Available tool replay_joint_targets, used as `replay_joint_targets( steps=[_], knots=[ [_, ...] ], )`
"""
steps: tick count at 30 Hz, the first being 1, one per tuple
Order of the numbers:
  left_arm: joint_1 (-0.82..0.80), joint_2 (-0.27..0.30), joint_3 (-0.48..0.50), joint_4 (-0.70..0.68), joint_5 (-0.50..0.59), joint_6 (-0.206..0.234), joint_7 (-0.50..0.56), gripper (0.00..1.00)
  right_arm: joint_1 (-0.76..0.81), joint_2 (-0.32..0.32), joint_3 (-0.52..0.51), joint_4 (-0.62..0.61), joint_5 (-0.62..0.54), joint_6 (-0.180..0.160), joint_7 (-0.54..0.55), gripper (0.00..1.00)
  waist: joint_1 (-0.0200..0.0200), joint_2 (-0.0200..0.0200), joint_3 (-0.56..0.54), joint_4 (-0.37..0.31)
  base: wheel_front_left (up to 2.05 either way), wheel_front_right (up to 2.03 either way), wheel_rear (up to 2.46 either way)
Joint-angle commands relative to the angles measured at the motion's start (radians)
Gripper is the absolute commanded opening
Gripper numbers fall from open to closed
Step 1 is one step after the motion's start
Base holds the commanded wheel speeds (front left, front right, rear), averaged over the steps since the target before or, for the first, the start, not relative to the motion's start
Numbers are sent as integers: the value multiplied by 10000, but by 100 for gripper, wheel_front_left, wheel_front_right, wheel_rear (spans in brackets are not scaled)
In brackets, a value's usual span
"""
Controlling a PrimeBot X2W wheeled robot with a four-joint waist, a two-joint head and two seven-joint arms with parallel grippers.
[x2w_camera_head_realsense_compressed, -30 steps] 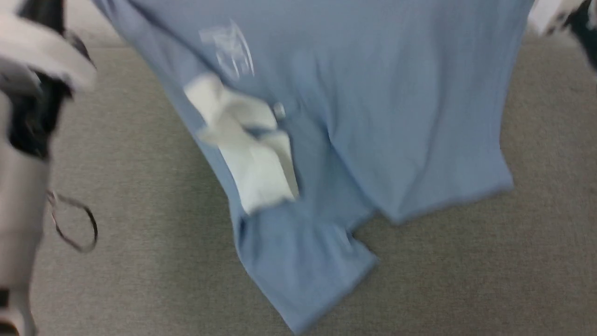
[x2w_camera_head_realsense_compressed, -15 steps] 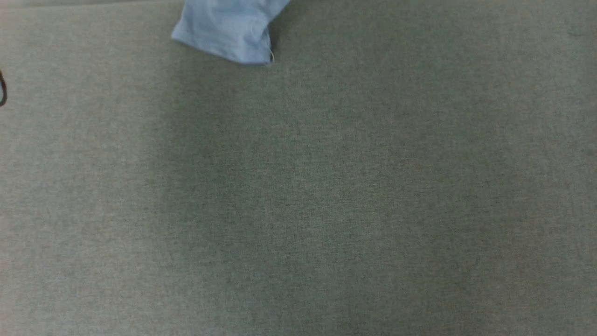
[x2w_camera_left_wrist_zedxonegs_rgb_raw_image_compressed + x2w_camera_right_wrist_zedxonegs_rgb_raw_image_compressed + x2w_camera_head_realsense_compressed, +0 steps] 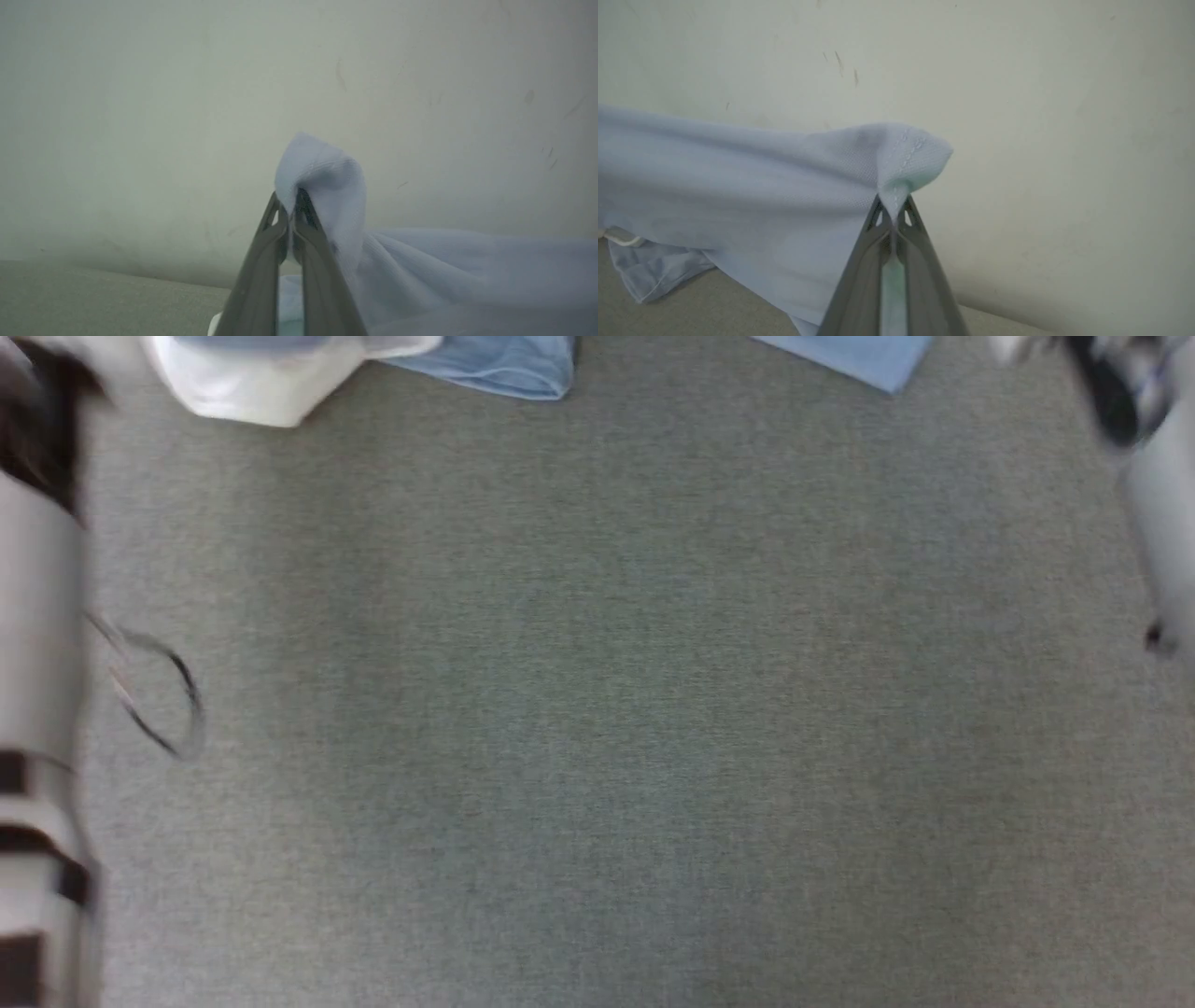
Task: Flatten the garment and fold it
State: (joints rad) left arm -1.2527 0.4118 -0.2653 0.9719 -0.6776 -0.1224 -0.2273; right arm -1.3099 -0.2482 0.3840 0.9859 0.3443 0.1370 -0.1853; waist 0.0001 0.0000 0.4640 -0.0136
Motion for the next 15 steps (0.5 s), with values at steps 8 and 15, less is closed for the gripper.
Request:
replay_joint_targets(
  steps=[8,15],
  knots=[
    [3288,-594,-339,-499,-662,-78,-309,0,3131,-354,988,-717,1283,-63,-298,0,-1,0,-1226,650,0,0,0],
    [6989,-560,109,-2315,-1061,-2,-341,0,6206,-945,1219,-2389,2035,-63,-318,0,-1,0,-2557,527,0,0,0]
  ],
)
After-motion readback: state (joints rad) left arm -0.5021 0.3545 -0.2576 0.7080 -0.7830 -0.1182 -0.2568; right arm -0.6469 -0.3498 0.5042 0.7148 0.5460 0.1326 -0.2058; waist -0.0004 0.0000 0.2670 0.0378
